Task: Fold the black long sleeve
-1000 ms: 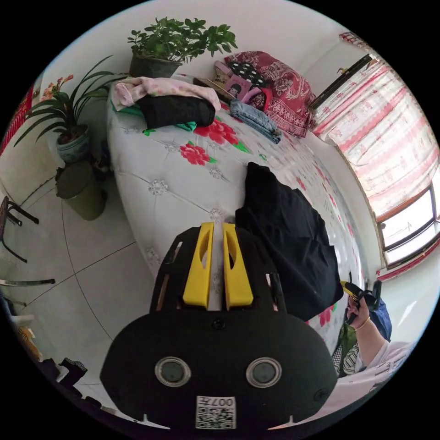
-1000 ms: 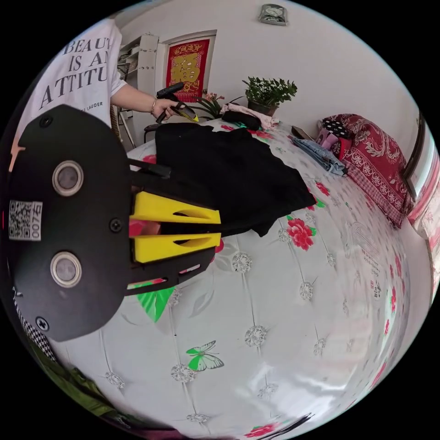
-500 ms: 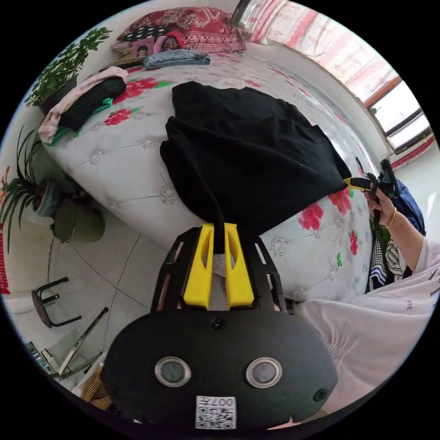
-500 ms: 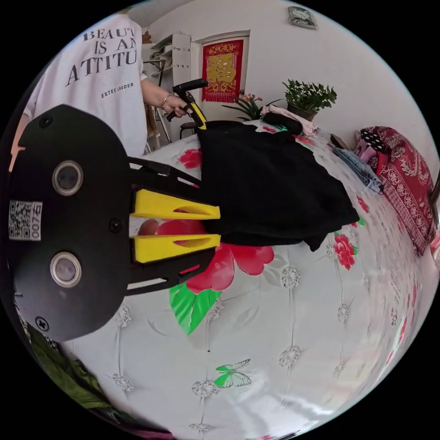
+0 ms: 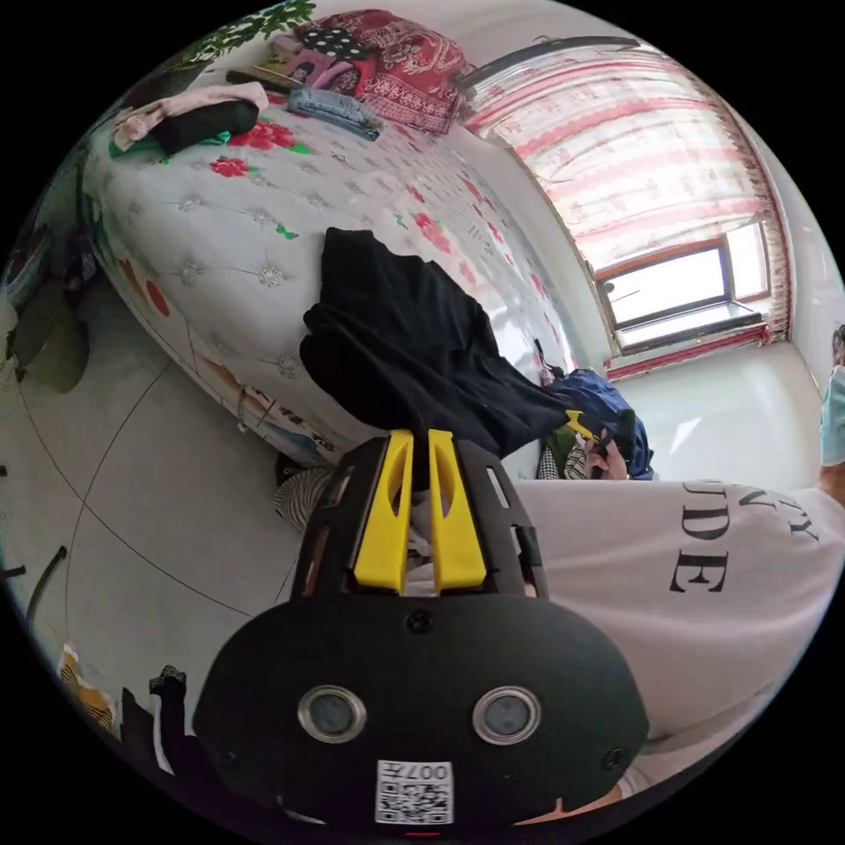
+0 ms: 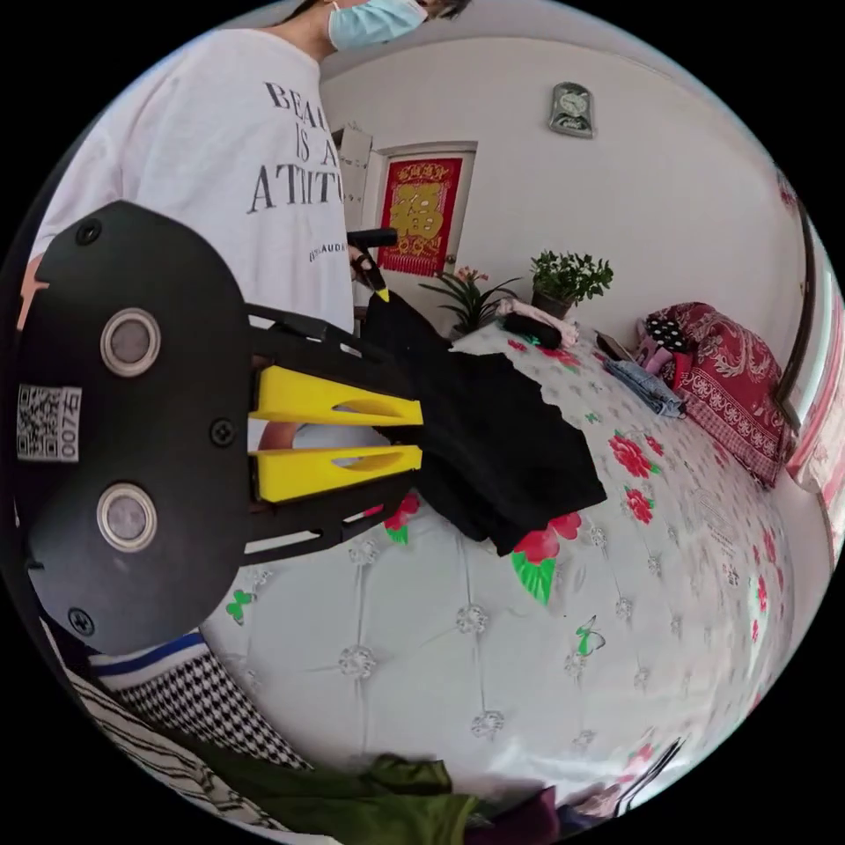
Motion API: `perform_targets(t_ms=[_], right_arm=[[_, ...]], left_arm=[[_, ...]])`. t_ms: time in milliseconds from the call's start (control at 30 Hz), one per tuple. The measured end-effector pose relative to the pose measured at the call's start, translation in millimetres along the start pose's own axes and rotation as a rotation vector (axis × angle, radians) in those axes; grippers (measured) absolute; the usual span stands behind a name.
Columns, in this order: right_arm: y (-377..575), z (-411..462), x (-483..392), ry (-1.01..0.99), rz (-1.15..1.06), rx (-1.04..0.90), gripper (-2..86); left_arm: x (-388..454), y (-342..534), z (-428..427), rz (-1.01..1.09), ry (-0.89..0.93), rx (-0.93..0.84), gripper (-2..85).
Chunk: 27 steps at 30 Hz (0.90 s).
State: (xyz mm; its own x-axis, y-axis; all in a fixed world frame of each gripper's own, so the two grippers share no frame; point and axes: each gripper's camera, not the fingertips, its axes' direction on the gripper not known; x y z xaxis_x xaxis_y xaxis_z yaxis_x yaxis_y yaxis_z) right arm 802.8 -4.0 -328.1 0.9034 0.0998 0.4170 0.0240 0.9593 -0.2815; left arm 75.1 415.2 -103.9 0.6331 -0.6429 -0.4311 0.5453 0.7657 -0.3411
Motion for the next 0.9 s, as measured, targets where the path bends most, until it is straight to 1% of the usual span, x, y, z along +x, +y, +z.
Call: perform_targets(t_ms=[67,133,200,267,300,367,433,467,533,600,733,800,900], right_arm=[[-1,-19,-18,-0.018,-0.033,0.031,1.3],[-16,-30,-32,-0.019,-0.053,0.047,1.3],[-51,-31,-41,-0.004,-0.068,0.061,1.4],[-86,-26,-40,0.027,-0.065,0.085,1.7],[-111,-20,-35,0.035,-0.052,0.103,2.0],[-149,-9,-21,0.055,-0.02,0.138,2.5],[-184,10,1,0.106,0.028,0.152,3.4],[-202,25,19,0.145,0.082,0.129,4.2],[-217,52,49,0.209,0.178,0.042,5.7],[-209,60,58,0.215,0.168,0.038,6.7],[-168,60,73,0.233,0.133,0.041,8.6],[-135,52,91,0.201,0.174,0.079,9.8],[-100,39,119,0.087,0.282,0.169,11.3]], left_arm=[[-2,-15,-18,-0.047,0.084,0.039,1.0],[-4,-40,-21,-0.041,0.121,0.07,1.1],[-5,-76,-16,-0.025,0.119,0.085,1.3],[-7,-136,2,-0.004,0.067,0.096,1.8],[-10,-151,9,-0.023,0.054,0.1,2.0],[-27,-207,42,-0.107,-0.027,0.107,3.1],[-41,-238,69,-0.166,-0.104,0.097,4.0],[-49,-251,84,-0.193,-0.147,0.074,4.7],[-56,-258,93,-0.212,-0.208,0.074,6.3],[-56,-252,91,-0.172,-0.208,0.098,7.0],[-61,-210,81,-0.083,-0.292,0.076,10.5],[-68,-190,78,-0.104,-0.297,0.058,11.2],[-76,-166,75,-0.149,-0.22,0.072,12.5]])
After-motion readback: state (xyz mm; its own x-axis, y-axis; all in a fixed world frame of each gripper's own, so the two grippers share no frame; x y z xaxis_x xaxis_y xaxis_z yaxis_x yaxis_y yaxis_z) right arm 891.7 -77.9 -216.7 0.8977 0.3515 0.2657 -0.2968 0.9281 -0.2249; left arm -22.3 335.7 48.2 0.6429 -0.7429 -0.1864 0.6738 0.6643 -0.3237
